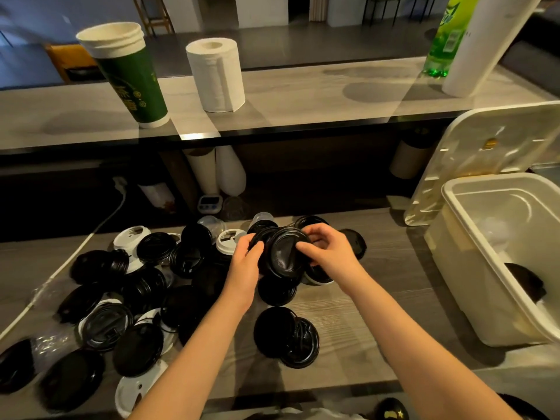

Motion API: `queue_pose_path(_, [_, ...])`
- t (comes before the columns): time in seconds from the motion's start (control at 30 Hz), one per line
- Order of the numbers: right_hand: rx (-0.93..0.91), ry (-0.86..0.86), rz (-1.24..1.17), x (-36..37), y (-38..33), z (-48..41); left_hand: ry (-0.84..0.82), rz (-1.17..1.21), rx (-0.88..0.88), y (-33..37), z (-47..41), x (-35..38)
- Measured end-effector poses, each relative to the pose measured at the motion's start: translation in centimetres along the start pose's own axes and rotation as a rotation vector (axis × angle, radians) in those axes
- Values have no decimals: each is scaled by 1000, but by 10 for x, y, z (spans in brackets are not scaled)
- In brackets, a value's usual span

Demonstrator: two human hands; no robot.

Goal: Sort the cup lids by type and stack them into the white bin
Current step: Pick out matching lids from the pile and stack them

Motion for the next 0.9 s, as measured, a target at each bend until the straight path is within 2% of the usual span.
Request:
queue_pose_path(0.07, [0, 10, 42, 9, 3, 2, -27, 57, 11, 3, 6, 2])
queue_pose_path(0.13, [6, 20, -20, 16, 4, 5, -54, 30, 37, 3, 10, 1])
queue_pose_path(0.23, [7, 18, -136, 23, 1, 7, -107, -91, 83, 3, 18, -2])
queue_pose_path(0.3, [-23, -11, -107, 22, 0, 7, -114, -172, 98, 3, 18, -7])
queue_pose_path(0.43, [-59, -99, 58, 21, 2, 3, -7, -449, 173, 4, 13, -28])
queue_pose_path(0.6, [-35, -220, 83, 31, 5, -6, 100, -503, 184, 2, 11, -49])
queue_pose_path(0.63, [-36, -202, 159, 32, 11, -9, 128, -491, 184, 2, 10, -56])
queue_pose_path(0.7, [-35, -169, 497, 28, 27, -16, 198, -473, 168, 0, 8, -71])
queue_pose_path(0.77, [0, -208, 789, 28, 45, -18, 264, -477, 147, -1, 8, -84])
queue_pose_path(0.83, [32, -301, 923, 33, 58, -14, 297, -479, 140, -1, 11, -91])
queue_pose_path(0.9, [55, -352, 957, 40, 67, -11, 319, -466, 140, -2, 13, -96])
Point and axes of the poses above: each hand's wrist, its own z-axis away from the middle knuckle, its own x-axis out of the palm, y = z × x, the point moved 3 cm from there along -z, towards the middle knuckle, and after that the axes turned 15 degrees about -x, right-handed, at the moved point
